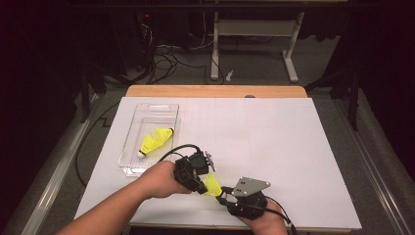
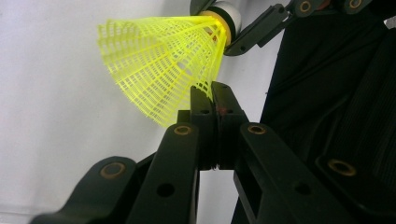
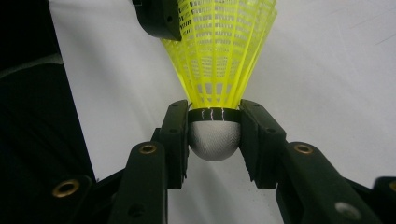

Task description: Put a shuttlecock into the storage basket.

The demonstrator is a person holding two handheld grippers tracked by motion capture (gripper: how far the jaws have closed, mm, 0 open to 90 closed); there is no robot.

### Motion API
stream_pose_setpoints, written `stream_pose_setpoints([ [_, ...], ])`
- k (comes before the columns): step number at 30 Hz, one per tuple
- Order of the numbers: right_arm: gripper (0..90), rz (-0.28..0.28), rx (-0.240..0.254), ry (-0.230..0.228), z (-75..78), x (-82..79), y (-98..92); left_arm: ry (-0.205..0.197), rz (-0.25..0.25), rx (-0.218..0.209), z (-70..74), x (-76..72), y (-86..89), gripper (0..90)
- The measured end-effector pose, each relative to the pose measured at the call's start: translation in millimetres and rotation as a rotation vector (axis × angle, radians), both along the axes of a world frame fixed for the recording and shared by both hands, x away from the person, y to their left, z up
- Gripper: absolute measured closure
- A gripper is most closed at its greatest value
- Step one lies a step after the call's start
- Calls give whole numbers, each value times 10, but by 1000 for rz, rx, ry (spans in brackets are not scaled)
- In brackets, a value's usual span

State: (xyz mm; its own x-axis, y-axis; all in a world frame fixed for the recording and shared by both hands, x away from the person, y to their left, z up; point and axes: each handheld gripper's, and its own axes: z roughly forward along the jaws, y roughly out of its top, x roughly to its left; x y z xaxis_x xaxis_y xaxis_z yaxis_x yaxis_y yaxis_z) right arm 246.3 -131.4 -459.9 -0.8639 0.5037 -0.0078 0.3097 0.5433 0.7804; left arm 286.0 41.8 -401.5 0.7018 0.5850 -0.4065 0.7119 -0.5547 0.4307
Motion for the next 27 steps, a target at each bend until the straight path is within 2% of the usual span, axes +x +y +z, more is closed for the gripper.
stream_pose_setpoints([
  [5, 629, -6, 1, -8, 1, 0, 2, 13, -4, -10, 10, -2, 15, 894],
  [9, 535, -28, 10, -2, 1, 15, -18, 22, -10, -15, 8, -13, 21, 894],
  [14, 466, -43, 19, -6, 1, 19, -27, 24, -4, -19, 1, 0, 38, 894],
  [20, 397, -74, 43, 1, -1, 29, -70, 18, 25, -32, 21, 30, 68, 894],
  [27, 315, -125, 69, -3, -7, 60, -182, 14, 46, -24, 32, 56, 107, 893],
])
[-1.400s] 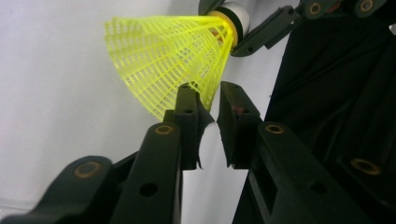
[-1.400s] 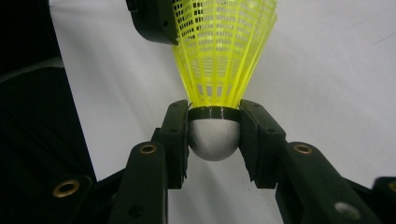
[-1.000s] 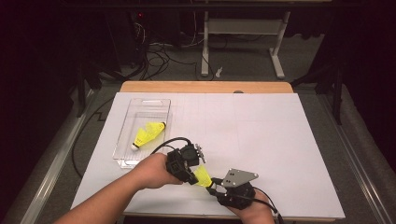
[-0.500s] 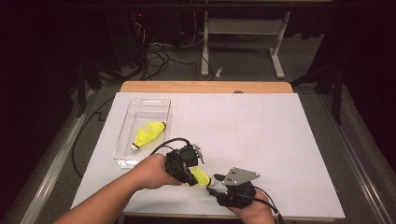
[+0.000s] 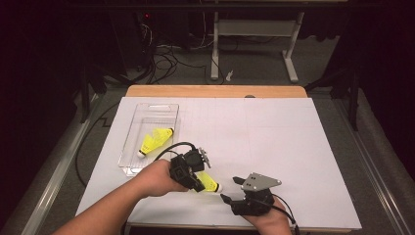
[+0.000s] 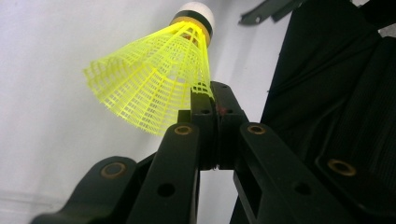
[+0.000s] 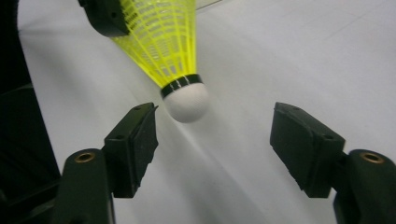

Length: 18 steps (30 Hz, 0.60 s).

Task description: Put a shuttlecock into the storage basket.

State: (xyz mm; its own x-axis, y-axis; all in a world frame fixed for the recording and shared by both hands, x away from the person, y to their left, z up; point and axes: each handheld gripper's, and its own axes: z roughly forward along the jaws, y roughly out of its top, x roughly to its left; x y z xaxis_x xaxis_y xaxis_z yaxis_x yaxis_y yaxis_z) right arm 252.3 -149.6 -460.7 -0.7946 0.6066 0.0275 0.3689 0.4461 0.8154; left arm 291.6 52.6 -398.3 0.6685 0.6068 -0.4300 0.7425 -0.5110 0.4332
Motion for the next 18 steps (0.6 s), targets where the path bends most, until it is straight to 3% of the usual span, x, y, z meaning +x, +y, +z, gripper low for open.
stream_pose_setpoints([
  [12, 160, -135, 20, 1, -11, 72, -329, -11, 35, 12, -11, 54, 106, 892],
  [18, 128, -180, 36, -8, -18, 94, -450, -10, 50, 13, -15, 67, 158, 892],
])
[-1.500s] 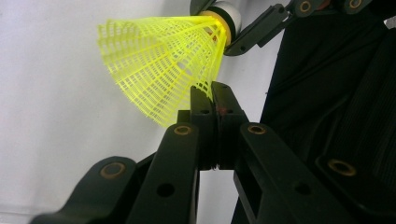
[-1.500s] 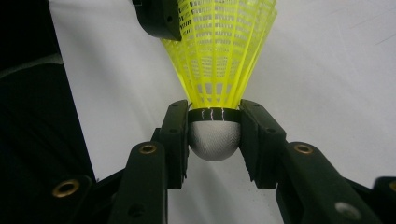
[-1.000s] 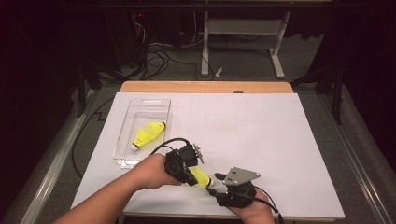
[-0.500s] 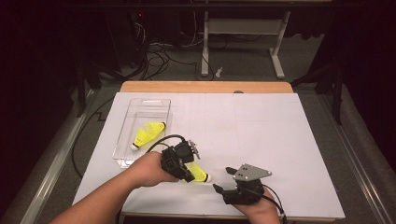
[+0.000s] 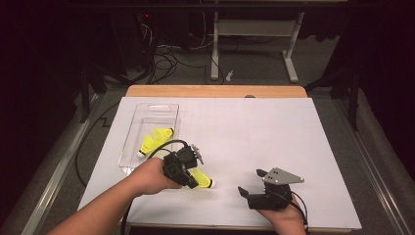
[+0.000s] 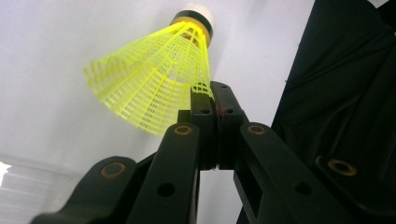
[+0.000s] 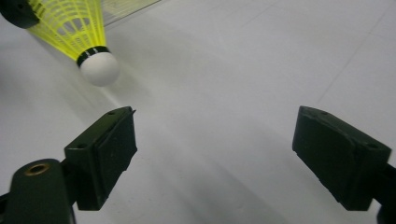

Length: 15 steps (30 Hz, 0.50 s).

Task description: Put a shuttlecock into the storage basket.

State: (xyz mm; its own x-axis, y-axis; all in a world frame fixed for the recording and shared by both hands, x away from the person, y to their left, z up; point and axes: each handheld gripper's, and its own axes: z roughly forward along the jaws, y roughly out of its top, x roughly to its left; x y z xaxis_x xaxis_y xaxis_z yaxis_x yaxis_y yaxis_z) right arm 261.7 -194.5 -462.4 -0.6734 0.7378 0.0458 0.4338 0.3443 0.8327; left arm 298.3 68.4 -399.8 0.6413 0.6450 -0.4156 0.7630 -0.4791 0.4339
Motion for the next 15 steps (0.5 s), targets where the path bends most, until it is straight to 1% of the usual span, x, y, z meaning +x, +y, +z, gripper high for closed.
stream_pose_setpoints([
  [5, 66, -45, 5, -17, 1, 11, -87, 2, 8, -2, 9, 14, 39, 892],
  [9, 8, -82, -3, -30, -9, 12, -175, -1, 13, -3, 18, 21, 63, 892],
  [11, 2, -101, 1, -39, -6, 8, -239, -3, 11, -2, 20, 23, 80, 892],
  [14, 2, -133, -14, -57, -10, 7, -359, -1, 19, -4, 23, 27, 97, 892],
  [15, 2, -150, -4, -56, -12, 13, -416, -3, 19, -5, 24, 30, 103, 892],
])
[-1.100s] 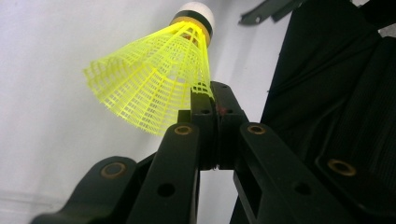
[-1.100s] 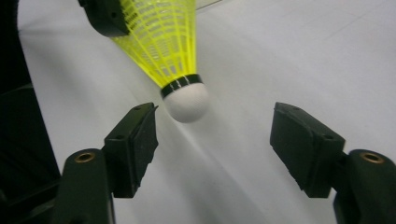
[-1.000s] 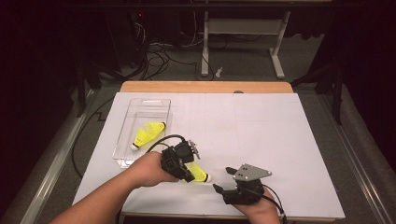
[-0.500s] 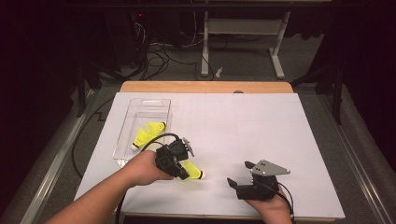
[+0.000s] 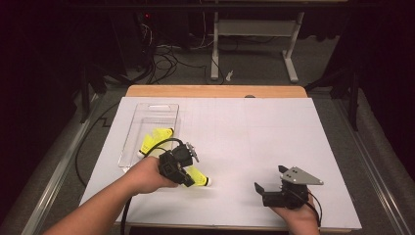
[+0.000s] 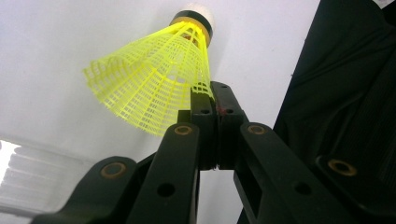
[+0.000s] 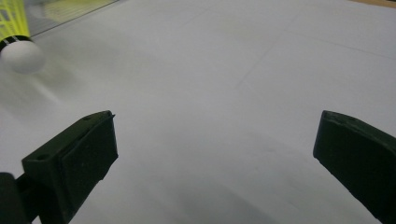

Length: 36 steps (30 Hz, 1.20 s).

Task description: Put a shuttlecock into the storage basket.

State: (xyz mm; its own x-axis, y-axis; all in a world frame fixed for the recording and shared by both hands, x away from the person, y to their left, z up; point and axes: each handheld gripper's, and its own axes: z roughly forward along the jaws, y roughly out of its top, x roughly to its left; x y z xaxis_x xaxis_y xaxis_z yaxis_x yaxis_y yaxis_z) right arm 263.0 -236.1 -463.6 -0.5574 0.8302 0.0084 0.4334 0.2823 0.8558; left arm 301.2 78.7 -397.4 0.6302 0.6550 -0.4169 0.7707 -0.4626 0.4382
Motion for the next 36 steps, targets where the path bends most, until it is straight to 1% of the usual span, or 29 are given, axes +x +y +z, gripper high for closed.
stream_pose_setpoints([
  [2, 2, -25, 17, -2, -1, -1, -75, 1, 4, -3, 2, 1, 11, 892],
  [4, 2, -38, 23, -8, 0, -2, -126, 0, 8, -3, -1, 2, 21, 892],
  [7, 2, -49, 29, -20, 3, -6, -149, 2, 13, -6, -2, 7, 41, 892],
  [10, 2, -48, 35, -24, 1, -7, -142, 3, 16, -8, -12, 4, 58, 891],
  [13, 2, -45, 53, -21, -9, -7, -141, 5, 11, -5, -14, -4, 69, 892],
  [19, 2, -46, 59, -23, -11, -6, -149, 15, 9, -21, 39, -15, 90, 892],
  [23, 2, -45, 60, -16, -16, -7, -149, 13, 6, -7, 67, -26, 115, 890],
  [24, 2, -45, 60, -15, -16, -6, -150, 14, 5, -1, 88, -28, 129, 890],
  [29, 2, -40, 60, -10, -19, -6, -143, 6, 6, -3, 193, -28, 172, 889],
  [32, 2, -37, 59, -8, -20, -8, -138, 4, 13, -13, 289, -18, 201, 889],
  [35, 3, -35, 58, -7, -21, -7, -140, -9, 19, -21, 404, -2, 241, 890],
  [36, 3, -34, 57, -6, -22, -6, -142, -12, 16, -21, 419, 3, 250, 890],
])
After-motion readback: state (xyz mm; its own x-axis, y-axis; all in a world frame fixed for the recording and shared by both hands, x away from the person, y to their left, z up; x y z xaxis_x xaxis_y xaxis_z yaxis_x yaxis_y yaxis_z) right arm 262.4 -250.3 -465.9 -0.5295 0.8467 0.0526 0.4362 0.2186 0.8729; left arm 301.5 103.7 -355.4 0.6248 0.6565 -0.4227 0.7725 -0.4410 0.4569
